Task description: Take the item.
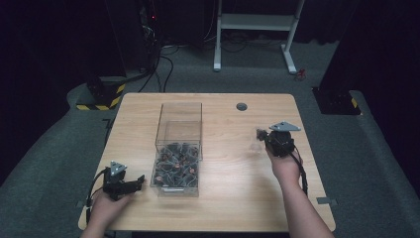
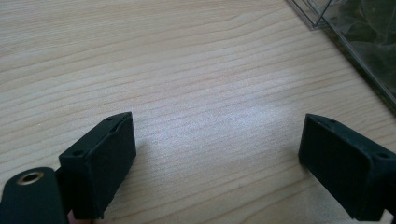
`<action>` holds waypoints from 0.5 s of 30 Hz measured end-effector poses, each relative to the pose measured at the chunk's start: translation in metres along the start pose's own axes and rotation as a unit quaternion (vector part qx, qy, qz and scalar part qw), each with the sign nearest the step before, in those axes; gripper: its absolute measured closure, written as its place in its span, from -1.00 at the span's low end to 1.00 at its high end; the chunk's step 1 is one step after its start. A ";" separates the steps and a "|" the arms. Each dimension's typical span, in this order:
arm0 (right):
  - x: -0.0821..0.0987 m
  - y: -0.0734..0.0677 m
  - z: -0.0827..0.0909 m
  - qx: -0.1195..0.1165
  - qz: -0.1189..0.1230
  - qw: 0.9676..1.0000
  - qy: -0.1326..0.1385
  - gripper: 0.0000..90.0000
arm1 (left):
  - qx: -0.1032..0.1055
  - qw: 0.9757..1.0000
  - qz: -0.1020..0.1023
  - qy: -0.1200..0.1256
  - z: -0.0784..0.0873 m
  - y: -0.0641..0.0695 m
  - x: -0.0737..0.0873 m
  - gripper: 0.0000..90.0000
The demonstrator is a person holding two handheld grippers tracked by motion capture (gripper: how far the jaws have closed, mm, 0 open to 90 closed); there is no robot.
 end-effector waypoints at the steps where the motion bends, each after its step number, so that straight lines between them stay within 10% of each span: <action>1: 0.000 0.000 -0.001 -0.001 0.001 1.000 -0.001 1.00 | 0.000 1.000 0.000 0.000 0.000 0.000 0.000 -0.75; 15: 0.004 0.000 -0.010 0.000 -0.001 1.000 -0.019 1.00 | 0.000 1.000 0.000 0.000 0.000 0.000 0.000 -0.75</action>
Point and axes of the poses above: each handheld gripper's, and its own axes: z roughly backward along the jaws, x roughly out of its underside, y roughly to its right, the point moved 5 cm from there along -z, roughly forward along the jaws, and after that the axes turned 2 degrees about -x, right-handed, at the moved point
